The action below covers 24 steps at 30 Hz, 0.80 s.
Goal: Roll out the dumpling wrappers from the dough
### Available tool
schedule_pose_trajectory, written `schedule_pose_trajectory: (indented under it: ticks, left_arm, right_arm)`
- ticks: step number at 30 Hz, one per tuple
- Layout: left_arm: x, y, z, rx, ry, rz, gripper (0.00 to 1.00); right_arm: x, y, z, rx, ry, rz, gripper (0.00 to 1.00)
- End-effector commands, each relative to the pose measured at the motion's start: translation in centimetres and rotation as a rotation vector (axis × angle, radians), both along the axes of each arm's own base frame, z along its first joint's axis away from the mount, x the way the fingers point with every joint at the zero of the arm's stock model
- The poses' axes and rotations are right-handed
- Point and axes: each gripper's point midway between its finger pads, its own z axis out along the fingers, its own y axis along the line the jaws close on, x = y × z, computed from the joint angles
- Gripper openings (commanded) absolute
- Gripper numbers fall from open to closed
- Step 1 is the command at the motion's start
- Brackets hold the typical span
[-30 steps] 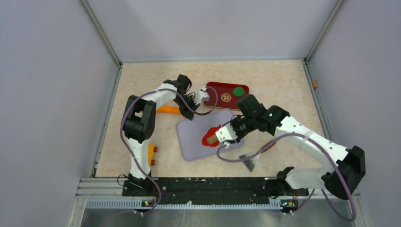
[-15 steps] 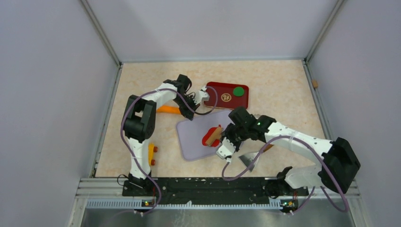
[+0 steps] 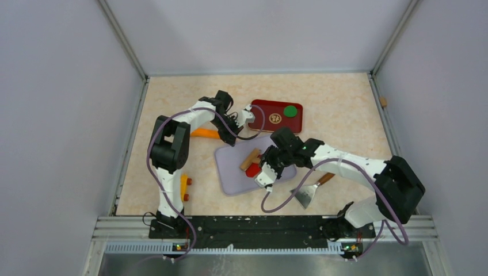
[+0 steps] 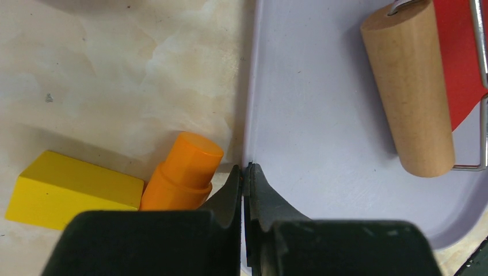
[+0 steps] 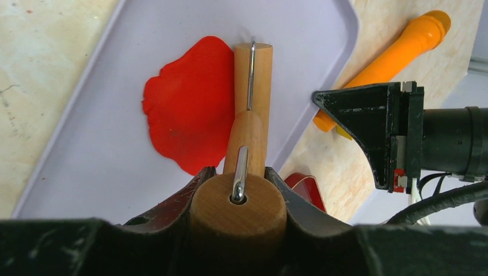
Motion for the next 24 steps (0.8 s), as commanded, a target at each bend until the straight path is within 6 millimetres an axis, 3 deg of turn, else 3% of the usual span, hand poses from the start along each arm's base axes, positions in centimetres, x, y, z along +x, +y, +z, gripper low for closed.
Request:
schedule_pose_trajectory:
  ticks: [1, 4, 6, 9, 12, 17, 24]
  left_arm:
    - [0.9, -1.0, 1.4, -0.057, -0.035, -0.010, 0.00]
    - [0.9, -1.0, 1.4, -0.059, -0.034, -0.006, 0.00]
    - [0.8, -1.0, 1.3, -0.058, -0.029, -0.007, 0.00]
    - [0.8, -1.1, 1.3, -0.059, -0.026, -0.010, 0.00]
    - [0.8, -0.9, 1.2, -0.054, -0.026, -0.015, 0.00]
    - [1.0, -1.0, 1.2, -0.051, -0.030, -0.013, 0.00]
    - [0.9, -0.8, 1.2, -0.045, -0.034, -0.010, 0.00]
  right_arm:
    - [-1.3, -3.9, -3.8, -0.161, 0.176, -0.190, 0.00]
    - [3.1, -0.2, 2.4, 0.049, 0.090, -0.304, 0.00]
    - [4.7, 1.6, 7.7, 0.181, 0.060, -0.336, 0.00]
    - [4.5, 2.1, 12.0, 0.264, 0.042, -0.316, 0.00]
    - [2.3, 0.9, 11.5, 0.213, 0.082, -0.264, 0.00]
    - [-1.1, -1.0, 7.3, 0.111, 0.144, -0.168, 0.00]
    - [-2.6, -2.1, 2.5, 0.003, 0.158, -0.074, 0.00]
